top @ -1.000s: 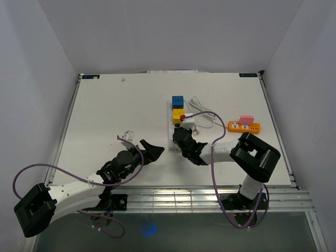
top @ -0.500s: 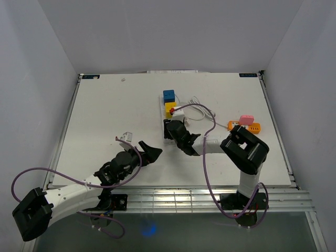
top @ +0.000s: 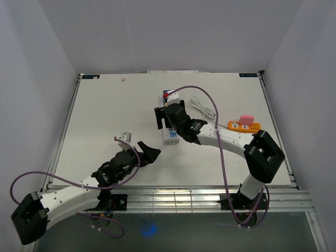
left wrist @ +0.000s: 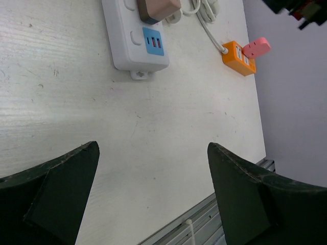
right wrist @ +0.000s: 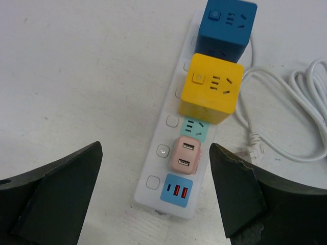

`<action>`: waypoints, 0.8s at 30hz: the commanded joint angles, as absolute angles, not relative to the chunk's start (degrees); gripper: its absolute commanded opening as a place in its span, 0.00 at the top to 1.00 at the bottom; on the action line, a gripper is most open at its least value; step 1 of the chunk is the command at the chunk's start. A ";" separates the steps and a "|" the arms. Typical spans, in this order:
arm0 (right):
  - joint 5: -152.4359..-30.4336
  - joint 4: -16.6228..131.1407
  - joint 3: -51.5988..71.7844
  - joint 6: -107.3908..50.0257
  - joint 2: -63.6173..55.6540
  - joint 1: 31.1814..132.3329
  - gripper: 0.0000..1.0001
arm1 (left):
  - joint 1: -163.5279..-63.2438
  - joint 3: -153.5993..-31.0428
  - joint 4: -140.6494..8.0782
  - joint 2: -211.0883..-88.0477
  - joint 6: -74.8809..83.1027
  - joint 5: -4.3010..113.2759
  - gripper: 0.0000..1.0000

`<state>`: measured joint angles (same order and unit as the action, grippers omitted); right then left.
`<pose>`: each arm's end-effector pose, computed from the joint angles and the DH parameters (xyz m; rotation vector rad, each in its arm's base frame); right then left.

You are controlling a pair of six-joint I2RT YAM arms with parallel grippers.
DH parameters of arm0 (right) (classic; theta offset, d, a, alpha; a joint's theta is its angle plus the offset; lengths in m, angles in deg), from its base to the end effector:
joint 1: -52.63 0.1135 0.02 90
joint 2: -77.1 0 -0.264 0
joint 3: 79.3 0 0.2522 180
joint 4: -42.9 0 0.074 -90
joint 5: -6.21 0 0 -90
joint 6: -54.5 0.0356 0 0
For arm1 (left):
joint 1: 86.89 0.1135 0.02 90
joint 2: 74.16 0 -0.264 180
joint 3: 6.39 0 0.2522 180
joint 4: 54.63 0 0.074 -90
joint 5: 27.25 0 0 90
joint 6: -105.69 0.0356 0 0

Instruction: Insert the plug

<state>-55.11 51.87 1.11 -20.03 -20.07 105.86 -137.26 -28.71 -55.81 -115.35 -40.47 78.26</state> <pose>0.2467 0.3016 0.2570 -0.3342 1.9435 0.2792 0.1105 -0.1185 0.1687 -0.2953 2.0150 -0.9714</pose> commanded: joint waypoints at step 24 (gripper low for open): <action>-53.03 26.86 -50.07 -28.29 39.30 105.63 0.10 | -137.07 -43.11 -68.66 -111.96 -22.82 70.82 0.02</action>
